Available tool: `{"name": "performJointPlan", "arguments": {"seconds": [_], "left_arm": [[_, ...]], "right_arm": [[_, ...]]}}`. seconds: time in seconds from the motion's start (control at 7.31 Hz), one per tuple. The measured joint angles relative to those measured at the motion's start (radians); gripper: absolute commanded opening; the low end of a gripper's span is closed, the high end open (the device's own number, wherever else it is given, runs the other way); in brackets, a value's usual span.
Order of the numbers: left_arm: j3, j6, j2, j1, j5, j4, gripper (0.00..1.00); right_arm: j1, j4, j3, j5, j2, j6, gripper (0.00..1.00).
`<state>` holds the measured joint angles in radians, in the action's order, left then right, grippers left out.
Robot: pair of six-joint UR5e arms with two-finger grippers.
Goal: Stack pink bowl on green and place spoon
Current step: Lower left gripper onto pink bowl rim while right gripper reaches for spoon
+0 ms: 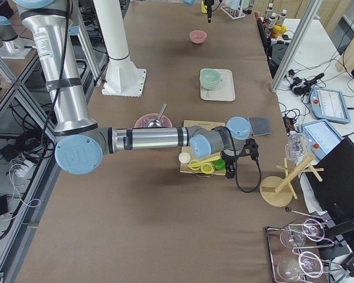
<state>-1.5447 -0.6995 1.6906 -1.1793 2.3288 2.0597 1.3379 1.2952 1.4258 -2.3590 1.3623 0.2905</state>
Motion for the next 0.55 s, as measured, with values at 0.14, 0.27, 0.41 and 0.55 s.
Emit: {"name": "performJointPlan", "arguments": {"seconds": [0.14,0.27,0.41,0.55], "left_arm": [[-0.001,-0.026,0.002,0.034,-0.001,-0.003,0.96],[-0.004,-0.033,-0.012,0.061,-0.002,-0.001,0.95],[-0.006,-0.032,-0.031,0.088,-0.004,0.001,0.91],[-0.006,-0.032,-0.046,0.109,-0.004,0.002,0.73]], "right_arm": [[-0.019,0.0,0.013,0.001,-0.001,0.021,1.0],[-0.037,0.0,0.02,0.001,-0.002,0.034,1.0],[-0.056,0.0,0.028,0.0,-0.005,0.056,1.0],[-0.082,0.0,0.04,0.0,-0.007,0.104,1.0]]}}
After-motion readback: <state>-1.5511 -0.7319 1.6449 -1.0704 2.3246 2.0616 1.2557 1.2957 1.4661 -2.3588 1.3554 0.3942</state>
